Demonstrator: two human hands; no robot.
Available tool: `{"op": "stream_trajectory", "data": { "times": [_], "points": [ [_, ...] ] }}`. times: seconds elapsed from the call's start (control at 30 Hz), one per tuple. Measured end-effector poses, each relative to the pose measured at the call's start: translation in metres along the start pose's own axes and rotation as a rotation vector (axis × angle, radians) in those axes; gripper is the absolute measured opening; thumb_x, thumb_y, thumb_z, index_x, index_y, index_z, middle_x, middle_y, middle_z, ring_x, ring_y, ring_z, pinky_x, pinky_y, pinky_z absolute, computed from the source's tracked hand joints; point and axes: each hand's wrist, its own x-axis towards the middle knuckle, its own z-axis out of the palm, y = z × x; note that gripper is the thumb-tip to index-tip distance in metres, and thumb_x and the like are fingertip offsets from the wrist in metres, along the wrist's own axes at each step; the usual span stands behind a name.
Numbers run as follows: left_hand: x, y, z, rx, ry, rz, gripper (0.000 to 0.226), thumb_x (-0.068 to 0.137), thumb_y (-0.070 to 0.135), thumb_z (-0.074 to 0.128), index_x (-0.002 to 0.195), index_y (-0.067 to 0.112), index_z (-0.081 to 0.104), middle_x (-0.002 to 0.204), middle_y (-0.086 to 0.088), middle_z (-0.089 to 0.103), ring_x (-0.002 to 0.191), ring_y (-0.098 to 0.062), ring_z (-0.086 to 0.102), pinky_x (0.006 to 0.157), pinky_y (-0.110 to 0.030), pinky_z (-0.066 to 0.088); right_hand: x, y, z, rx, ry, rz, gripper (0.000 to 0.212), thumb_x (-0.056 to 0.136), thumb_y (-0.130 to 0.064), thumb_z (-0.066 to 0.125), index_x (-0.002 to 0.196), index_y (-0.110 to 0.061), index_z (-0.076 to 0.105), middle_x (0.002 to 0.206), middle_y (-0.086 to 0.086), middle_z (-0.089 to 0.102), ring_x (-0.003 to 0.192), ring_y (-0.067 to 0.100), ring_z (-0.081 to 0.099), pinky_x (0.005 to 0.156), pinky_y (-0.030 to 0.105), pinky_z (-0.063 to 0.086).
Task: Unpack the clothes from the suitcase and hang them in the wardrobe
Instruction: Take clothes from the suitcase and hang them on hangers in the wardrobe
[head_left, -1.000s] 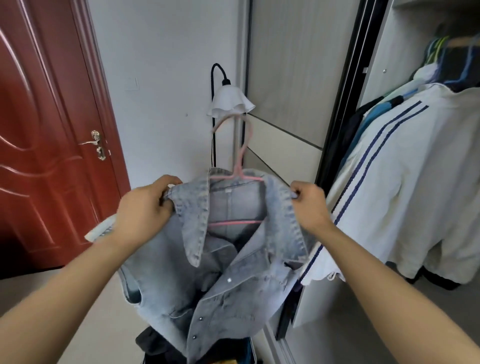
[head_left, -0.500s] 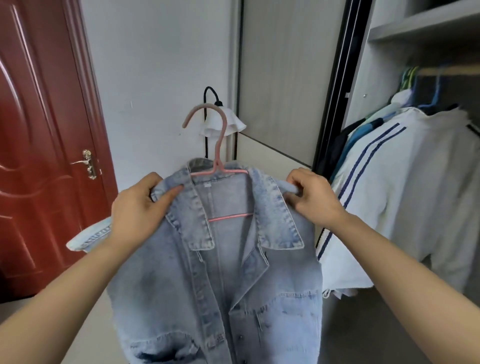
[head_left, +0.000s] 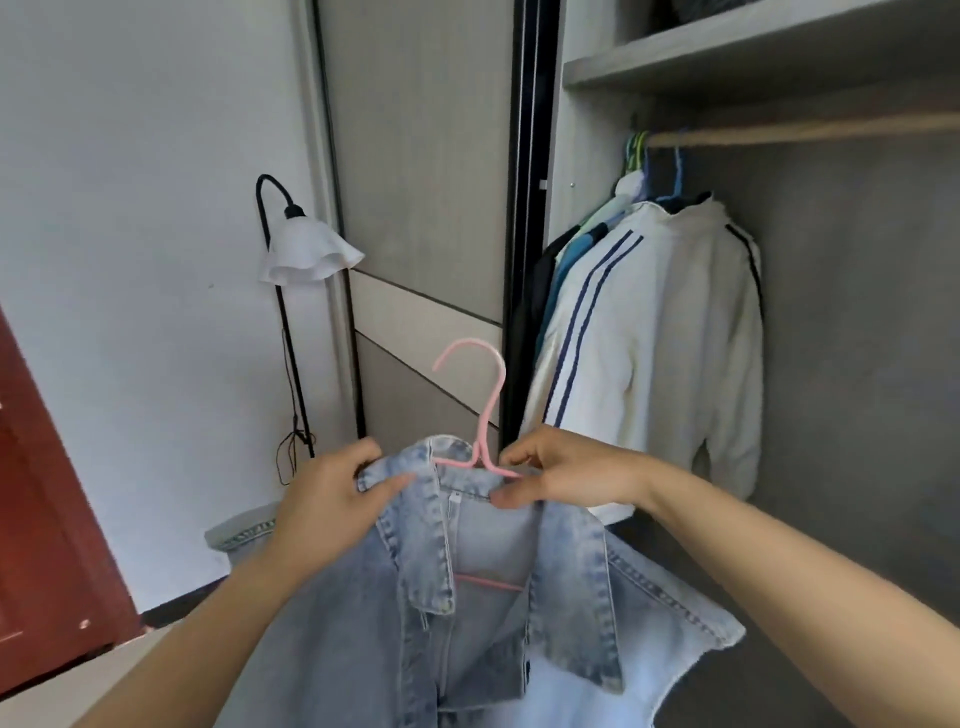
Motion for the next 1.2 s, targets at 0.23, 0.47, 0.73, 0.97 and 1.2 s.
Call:
{"op": "stream_trajectory", "data": {
  "times": [0.23, 0.47, 0.73, 0.97, 1.2],
  "points": [
    [0.015, 0.031, 0.066, -0.303, -0.254, 0.054, 0.052, 0.070, 0.068, 0.056, 0.061, 0.021, 0.037, 0.051, 0.008, 0.033, 0.050, -0.005, 0.029, 0.051, -0.027, 0.026, -0.070, 0.000, 0.000, 0.247, 0.102, 0.172, 0.016, 0.078, -0.032, 0.072, 0.082, -0.016, 0.074, 0.081, -0.007, 0.063, 0.082, 0.006, 0.055, 0.086, 0.029, 0.038],
    [0.051, 0.113, 0.139, -0.238, -0.341, -0.012, 0.042, 0.083, 0.062, 0.057, 0.104, 0.027, 0.065, 0.110, 0.000, 0.057, 0.107, -0.016, 0.052, 0.089, -0.038, 0.045, -0.130, -0.004, -0.031, 0.603, 0.511, 0.308, 0.012, 0.070, -0.017, 0.066, 0.072, -0.004, 0.065, 0.074, 0.009, 0.065, 0.070, 0.021, 0.063, 0.072, 0.028, 0.048],
    [0.095, 0.210, 0.187, -0.497, -0.572, 0.017, 0.040, 0.099, 0.036, 0.048, 0.135, 0.021, 0.054, 0.136, 0.001, 0.056, 0.123, -0.014, 0.052, 0.099, -0.022, 0.038, -0.139, 0.000, -0.114, 0.701, 1.159, 0.348, 0.002, 0.076, -0.002, 0.060, 0.076, -0.003, 0.059, 0.059, 0.010, 0.046, 0.047, 0.022, 0.047, 0.050, 0.027, 0.040],
    [0.201, 0.206, 0.195, -0.095, -0.338, 0.238, 0.036, 0.096, 0.031, 0.051, 0.131, 0.021, 0.056, 0.140, 0.000, 0.049, 0.130, -0.019, 0.040, 0.103, -0.026, 0.031, -0.094, 0.032, -0.218, 0.604, 1.473, 0.205, 0.023, 0.076, -0.014, 0.065, 0.061, -0.006, 0.051, 0.044, 0.005, 0.046, 0.045, 0.022, 0.044, 0.050, 0.030, 0.035],
    [0.308, 0.182, 0.200, 0.266, -0.109, 0.169, 0.053, 0.093, 0.032, 0.045, 0.145, 0.028, 0.032, 0.151, 0.002, 0.026, 0.138, -0.021, 0.022, 0.107, -0.037, 0.033, -0.020, 0.060, -0.310, 0.370, 1.565, 0.072, 0.023, 0.075, -0.026, 0.066, 0.070, -0.009, 0.052, 0.062, 0.005, 0.057, 0.065, 0.026, 0.057, 0.070, 0.042, 0.051]
  ]
}}
